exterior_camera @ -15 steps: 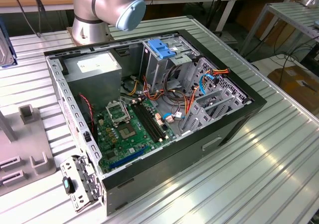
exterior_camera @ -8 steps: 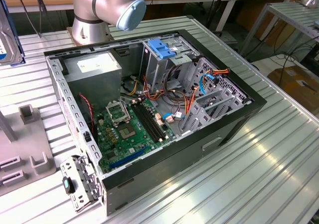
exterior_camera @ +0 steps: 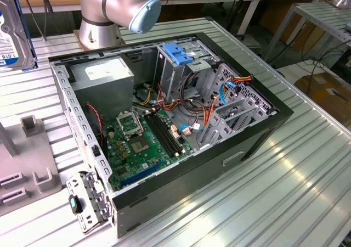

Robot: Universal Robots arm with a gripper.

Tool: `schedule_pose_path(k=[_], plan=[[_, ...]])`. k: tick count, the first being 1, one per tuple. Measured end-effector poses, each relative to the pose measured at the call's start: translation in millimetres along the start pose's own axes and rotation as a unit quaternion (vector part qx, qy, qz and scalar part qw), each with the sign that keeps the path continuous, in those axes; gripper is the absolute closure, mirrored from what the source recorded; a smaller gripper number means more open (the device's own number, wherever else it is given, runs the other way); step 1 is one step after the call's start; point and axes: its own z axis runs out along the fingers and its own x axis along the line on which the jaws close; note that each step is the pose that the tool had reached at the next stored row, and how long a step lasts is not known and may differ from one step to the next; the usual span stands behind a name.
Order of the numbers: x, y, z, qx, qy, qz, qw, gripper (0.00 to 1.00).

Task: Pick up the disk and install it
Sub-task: 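Pick up the disk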

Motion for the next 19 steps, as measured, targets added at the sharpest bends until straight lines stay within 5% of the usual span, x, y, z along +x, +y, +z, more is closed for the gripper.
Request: schedule_pose_path(k=[6, 19], plan=[[-0.4, -19.7, 0.1, 0.0000, 0.0000, 0.000, 1.00000, 0.65], [-0.9, -44.2, 0.1, 0.0000, 0.0000, 0.000, 1.00000, 0.65]])
